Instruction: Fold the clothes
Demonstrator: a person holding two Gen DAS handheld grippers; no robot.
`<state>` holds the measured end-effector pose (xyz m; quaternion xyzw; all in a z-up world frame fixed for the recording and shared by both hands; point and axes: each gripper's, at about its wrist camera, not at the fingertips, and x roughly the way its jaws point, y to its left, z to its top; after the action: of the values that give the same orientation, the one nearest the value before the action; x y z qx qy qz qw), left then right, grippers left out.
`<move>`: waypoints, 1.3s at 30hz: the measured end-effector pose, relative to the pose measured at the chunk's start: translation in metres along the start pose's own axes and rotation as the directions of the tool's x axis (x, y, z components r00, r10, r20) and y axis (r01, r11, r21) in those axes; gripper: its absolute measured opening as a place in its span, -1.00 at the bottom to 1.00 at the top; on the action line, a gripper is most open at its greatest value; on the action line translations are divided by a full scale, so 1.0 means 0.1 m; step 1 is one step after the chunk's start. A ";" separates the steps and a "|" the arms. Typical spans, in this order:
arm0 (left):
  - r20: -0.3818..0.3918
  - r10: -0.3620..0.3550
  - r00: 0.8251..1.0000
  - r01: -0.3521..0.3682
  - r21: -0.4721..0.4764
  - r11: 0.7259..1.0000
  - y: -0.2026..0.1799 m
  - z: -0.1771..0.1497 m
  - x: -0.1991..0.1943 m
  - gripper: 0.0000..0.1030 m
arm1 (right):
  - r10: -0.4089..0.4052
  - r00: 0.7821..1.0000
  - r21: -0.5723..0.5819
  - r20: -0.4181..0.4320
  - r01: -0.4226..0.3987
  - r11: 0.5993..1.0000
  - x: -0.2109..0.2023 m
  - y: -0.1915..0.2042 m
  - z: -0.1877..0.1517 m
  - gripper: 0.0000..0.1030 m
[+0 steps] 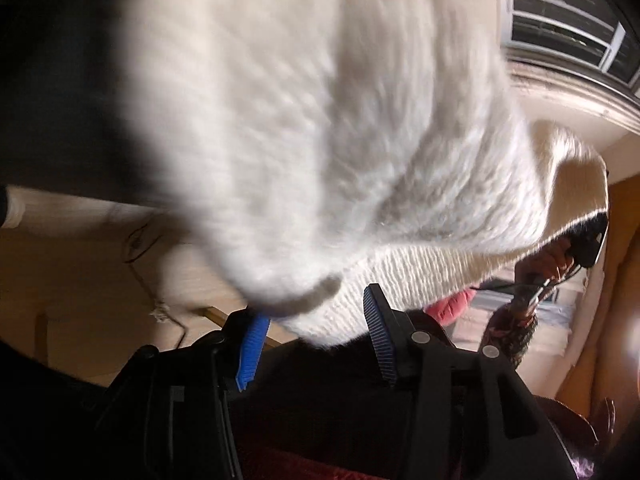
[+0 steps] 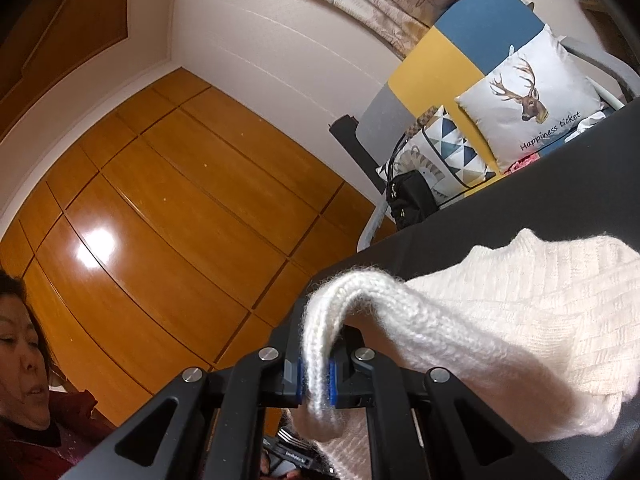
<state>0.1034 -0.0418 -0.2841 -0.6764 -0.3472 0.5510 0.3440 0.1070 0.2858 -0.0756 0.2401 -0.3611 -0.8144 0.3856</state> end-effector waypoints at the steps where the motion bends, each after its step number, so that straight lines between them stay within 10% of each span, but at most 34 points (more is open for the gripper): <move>1: -0.003 -0.011 1.000 0.011 0.008 1.000 -0.02 0.00 0.02 -0.02 | 0.000 1.000 0.005 0.007 0.000 1.000 -0.02 -0.01 0.00 -0.88; 4: 0.007 -0.056 0.998 0.056 0.059 0.997 -0.11 -0.01 0.02 -0.11 | -0.004 1.000 0.018 0.025 0.003 1.000 -0.07 -0.04 0.00 -0.88; 6: 0.020 -0.072 0.997 0.070 0.102 0.992 -0.17 -0.07 -0.04 -0.66 | -0.006 0.999 0.034 0.041 0.004 0.999 -0.12 -0.08 0.00 -0.88; 9: 0.058 -0.080 0.995 0.070 0.155 0.985 -0.25 -0.15 -0.18 -0.85 | -0.006 0.999 0.044 0.054 0.004 0.999 -0.18 -0.11 -0.01 -0.88; 16: 0.164 -0.171 0.972 0.113 0.314 0.943 -0.61 -0.09 -0.55 -0.87 | -0.017 0.998 0.059 0.065 0.013 0.998 -0.33 -0.10 -0.10 -0.88; 26: 0.345 -0.484 0.804 0.353 0.379 0.856 -0.78 0.30 -1.47 -0.87 | -0.050 0.994 0.092 0.093 0.041 0.995 -0.54 -0.15 -0.19 -0.88; 35: 0.456 -0.548 0.701 0.476 0.273 0.836 -0.95 1.42 -1.55 -0.87 | -0.112 0.986 0.135 0.127 0.094 0.986 -0.23 -0.65 0.24 -0.88; 39: 0.512 -0.509 0.692 0.489 0.185 0.852 -0.77 1.88 -1.44 -0.87 | -0.185 0.971 0.216 0.153 0.150 0.965 -0.01 -1.18 0.46 -0.88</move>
<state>-0.1103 -0.1082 -0.1753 -0.3658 -0.5908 0.6112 0.3790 0.0230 0.3578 -0.1377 0.2367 -0.4525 -0.8208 0.2559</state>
